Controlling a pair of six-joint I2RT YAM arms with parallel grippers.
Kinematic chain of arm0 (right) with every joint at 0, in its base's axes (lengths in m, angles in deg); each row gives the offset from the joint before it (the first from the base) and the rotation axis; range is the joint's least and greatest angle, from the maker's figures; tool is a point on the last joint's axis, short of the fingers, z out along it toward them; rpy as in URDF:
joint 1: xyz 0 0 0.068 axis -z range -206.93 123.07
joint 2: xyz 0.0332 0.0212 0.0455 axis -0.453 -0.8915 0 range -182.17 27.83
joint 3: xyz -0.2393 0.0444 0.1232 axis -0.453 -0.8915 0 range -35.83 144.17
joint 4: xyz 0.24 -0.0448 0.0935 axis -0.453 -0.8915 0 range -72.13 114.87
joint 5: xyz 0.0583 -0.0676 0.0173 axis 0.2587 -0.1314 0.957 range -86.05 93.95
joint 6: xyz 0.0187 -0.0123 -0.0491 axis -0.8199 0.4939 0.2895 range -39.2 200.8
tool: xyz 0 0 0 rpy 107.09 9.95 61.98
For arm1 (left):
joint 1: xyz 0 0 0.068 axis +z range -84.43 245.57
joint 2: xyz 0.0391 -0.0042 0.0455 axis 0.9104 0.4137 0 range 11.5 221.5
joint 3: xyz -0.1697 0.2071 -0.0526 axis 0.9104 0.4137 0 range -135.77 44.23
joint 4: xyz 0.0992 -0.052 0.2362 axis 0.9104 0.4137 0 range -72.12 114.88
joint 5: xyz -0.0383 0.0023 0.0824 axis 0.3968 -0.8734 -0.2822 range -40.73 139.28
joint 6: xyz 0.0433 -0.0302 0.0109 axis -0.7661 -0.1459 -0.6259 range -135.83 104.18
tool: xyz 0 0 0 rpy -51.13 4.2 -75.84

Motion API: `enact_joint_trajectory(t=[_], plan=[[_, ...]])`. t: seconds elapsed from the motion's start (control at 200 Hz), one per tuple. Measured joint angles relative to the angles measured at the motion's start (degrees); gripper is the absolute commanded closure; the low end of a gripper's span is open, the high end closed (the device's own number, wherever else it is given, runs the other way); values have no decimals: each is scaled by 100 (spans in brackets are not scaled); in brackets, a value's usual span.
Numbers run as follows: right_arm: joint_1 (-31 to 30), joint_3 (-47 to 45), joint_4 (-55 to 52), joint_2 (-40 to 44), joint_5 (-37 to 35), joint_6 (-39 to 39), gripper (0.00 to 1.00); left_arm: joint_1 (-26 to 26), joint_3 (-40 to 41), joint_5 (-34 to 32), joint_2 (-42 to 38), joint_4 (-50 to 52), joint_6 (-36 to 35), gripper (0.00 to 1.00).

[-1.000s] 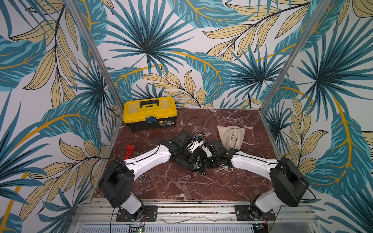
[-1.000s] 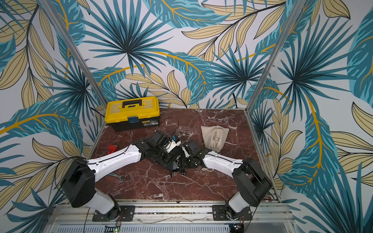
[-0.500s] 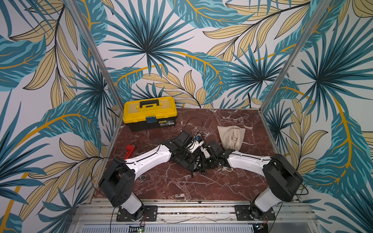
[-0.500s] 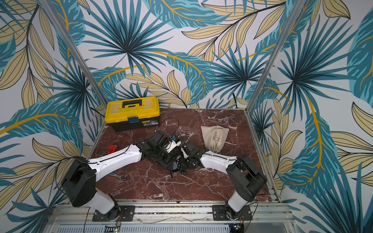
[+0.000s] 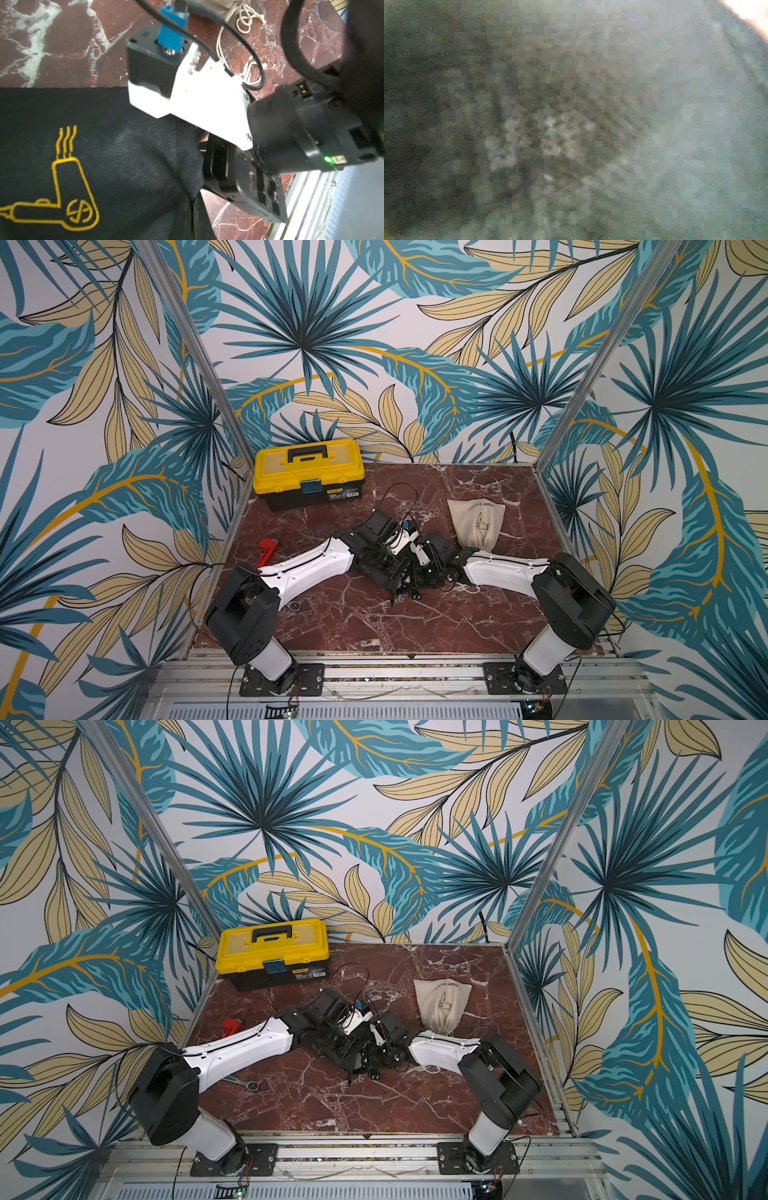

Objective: Pack away hair dryers
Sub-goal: Place the hair dryer in the drawstring bag.

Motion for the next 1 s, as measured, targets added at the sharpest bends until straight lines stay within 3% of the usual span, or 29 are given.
enact_joint_trajectory(t=[0.15, 0.481, 0.776, 1.001], plan=[[0, 2, -74, 166, -35, -35, 72, 0, 0, -20, 7, 0, 0, 95], [2, 127, -199, 496, -13, -50, 71, 2, 0, 35, 79, 2, 2, 95], [2, 212, -70, 337, -37, -90, 77, 81, 0, 138, 76, -50, 107, 95], [2, -166, 275, 782, -192, -96, 77, 83, 33, 348, 72, -195, 140, 95]])
